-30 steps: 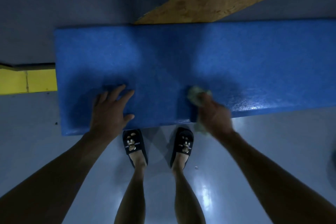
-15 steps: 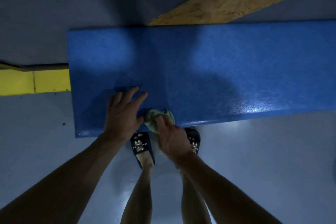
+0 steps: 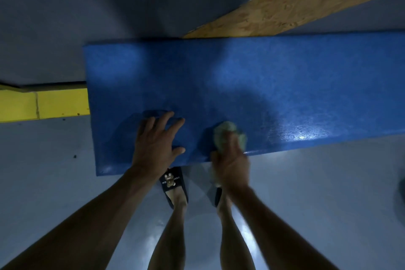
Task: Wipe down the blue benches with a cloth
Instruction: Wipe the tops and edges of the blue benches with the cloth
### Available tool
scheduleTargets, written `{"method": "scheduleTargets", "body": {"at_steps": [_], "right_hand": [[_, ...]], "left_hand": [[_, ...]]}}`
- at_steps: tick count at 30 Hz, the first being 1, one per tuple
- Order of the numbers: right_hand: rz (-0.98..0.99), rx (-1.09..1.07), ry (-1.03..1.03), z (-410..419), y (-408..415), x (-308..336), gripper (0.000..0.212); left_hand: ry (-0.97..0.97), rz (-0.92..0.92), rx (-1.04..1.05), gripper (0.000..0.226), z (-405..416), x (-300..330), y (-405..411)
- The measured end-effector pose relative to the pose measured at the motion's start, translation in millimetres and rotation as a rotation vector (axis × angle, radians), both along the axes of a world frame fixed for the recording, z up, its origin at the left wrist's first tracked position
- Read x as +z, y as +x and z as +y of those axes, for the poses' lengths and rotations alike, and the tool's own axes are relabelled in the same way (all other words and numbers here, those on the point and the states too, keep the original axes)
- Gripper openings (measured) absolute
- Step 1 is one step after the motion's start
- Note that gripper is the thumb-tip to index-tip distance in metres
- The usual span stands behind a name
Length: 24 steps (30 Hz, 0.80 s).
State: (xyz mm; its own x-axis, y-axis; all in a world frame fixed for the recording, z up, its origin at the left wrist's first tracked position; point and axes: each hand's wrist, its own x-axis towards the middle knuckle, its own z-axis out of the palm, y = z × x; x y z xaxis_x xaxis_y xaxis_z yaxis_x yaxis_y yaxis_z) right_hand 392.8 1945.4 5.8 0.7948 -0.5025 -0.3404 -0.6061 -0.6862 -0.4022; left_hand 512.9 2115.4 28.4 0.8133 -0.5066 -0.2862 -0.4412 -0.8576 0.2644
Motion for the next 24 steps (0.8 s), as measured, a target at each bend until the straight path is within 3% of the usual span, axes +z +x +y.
{"method": "scheduleTargets", "body": {"at_steps": [3, 6, 8, 11, 14, 17, 20, 24], "right_hand": [[-0.074, 0.366, 0.06, 26.9, 12.8, 7.9, 0.043], [-0.123, 0.619, -0.042, -20.0, 18.0, 12.5, 0.042], [-0.042, 0.424, -0.119, -72.8, 15.1, 14.9, 0.049], [0.113, -0.253, -0.155, -142.7, 14.9, 18.7, 0.05], [0.134, -0.33, -0.325, -136.0, 27.0, 10.2, 0.054], [0.054, -0.192, -0.314, -68.1, 46.3, -2.2, 0.059], [0.009, 0.103, -0.24, 2.7, 55.8, -5.0, 0.069], [-0.043, 0.641, -0.189, -22.8, 56.9, 5.9, 0.074]], "left_hand": [[0.005, 0.012, -0.019, 0.083, -0.4, 0.3, 1.5], [0.018, 0.017, -0.023, 0.083, -0.2, 0.6, 2.0], [0.022, 0.028, -0.022, 0.081, -0.7, 1.2, 1.4], [0.029, 0.037, -0.026, 0.08, -1.0, 2.4, 1.2], [0.033, 0.031, -0.025, 0.081, -2.3, 2.3, 1.4], [0.028, 0.039, -0.017, 0.081, -2.5, 3.6, 1.1], [0.031, 0.051, -0.02, 0.081, -3.5, 4.9, 2.2], [0.05, 0.053, -0.037, 0.079, -2.1, 6.0, 1.9]]}}
